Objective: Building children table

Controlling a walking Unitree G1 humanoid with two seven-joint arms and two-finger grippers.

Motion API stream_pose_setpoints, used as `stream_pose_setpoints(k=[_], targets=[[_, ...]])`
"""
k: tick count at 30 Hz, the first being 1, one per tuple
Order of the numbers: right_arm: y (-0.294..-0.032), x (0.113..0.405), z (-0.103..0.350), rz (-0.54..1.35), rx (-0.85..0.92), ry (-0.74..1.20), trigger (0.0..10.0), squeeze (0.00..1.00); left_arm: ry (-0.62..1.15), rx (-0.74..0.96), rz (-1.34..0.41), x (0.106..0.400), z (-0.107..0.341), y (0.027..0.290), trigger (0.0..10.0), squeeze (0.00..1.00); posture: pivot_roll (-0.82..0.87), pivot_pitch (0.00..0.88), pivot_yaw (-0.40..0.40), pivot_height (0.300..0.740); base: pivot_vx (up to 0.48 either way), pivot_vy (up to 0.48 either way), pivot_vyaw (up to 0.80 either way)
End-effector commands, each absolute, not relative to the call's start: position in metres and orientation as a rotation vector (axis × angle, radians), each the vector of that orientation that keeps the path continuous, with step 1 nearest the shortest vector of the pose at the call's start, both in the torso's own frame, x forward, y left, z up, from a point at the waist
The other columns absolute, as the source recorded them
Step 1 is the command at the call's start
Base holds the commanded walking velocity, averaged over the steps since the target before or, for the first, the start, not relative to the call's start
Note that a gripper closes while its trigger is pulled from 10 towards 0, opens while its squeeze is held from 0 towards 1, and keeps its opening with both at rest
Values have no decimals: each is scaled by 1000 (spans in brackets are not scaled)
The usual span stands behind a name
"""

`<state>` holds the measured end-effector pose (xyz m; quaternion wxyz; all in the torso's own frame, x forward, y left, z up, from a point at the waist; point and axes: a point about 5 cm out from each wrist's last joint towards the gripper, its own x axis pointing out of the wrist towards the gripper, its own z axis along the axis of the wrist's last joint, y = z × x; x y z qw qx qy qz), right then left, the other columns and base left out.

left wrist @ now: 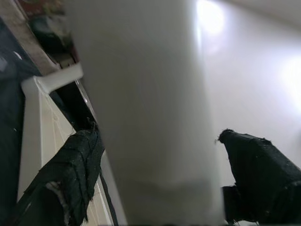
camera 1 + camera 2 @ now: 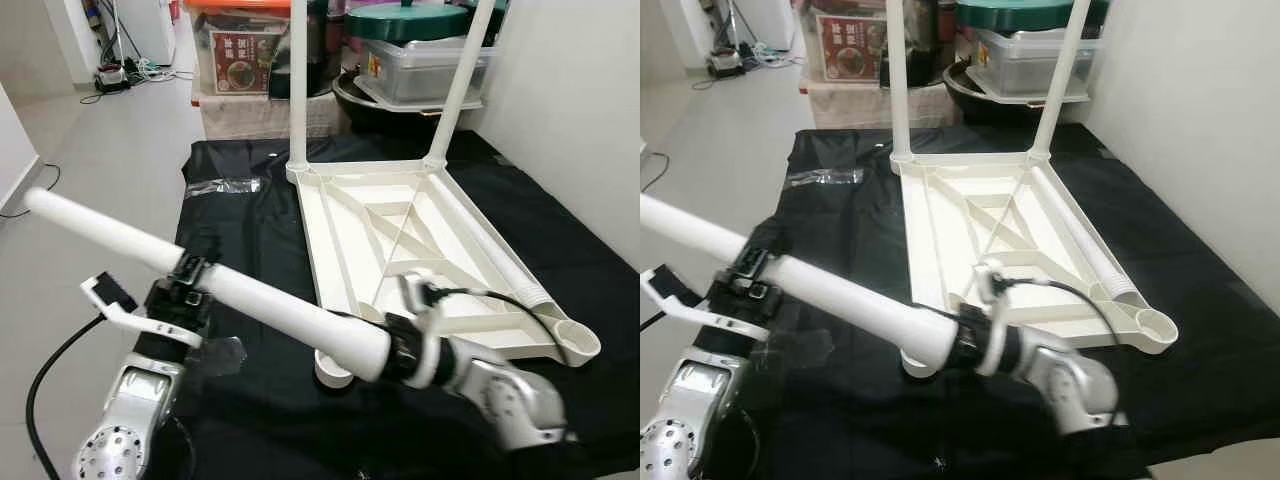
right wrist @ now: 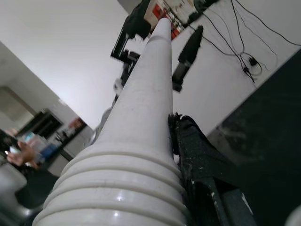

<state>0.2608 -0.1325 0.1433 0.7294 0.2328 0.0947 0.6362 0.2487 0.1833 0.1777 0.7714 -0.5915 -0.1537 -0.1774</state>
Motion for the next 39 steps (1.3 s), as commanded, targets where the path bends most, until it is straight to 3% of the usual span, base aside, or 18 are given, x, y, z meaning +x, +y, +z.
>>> stream_pose_setpoints(k=[1,2,3,6,7,21,24,25,26,27,34,39], targets=[[-121,249,140,1550,489,253,0,0,-358,-1308,-400,253,184,185,10000,0,70,0,-67,740,0,0,0],[-124,247,140,1562,476,263,0,0,-366,-1310,-407,253,186,187,10000,0,70,0,-67,740,0,0,0],[-127,247,139,1568,456,279,0,0,-370,-1304,-425,252,187,187,7255,0,68,0,-67,740,0,0,0],[-129,247,138,1571,442,290,0,0,-371,-1298,-438,252,188,187,7255,0,68,0,-67,740,0,0,0],[-131,248,136,1569,430,302,0,0,-373,-1305,-460,251,189,185,0,0,65,0,-67,740,0,0,0],[-138,260,140,1564,378,286,0,0,-443,-1419,-534,240,197,176,0,0,72,0,-75,740,0,0,0],[-139,268,135,1488,337,319,0,0,-448,-1419,-552,238,200,175,0,0,75,0,-80,740,0,0,0],[-140,274,132,1428,320,346,10000,0,-451,-1420,-557,238,201,175,0,0,74,0,-80,740,0,0,0],[-140,274,132,1428,320,346,10000,0,-451,-1420,-557,238,201,175,0,0,74,0,-80,740,0,0,0],[-142,281,130,1360,318,355,10000,1000,-457,-1421,-562,237,203,174,0,0,70,0,-79,740,0,0,0],[-159,293,131,1244,387,355,10000,1000,-481,-1420,-562,238,210,175,0,0,68,0,-80,740,0,0,0],[-193,293,127,1147,441,343,10000,1000,-541,-1391,-513,237,218,192,0,0,63,0,-85,740,0,0,0]])
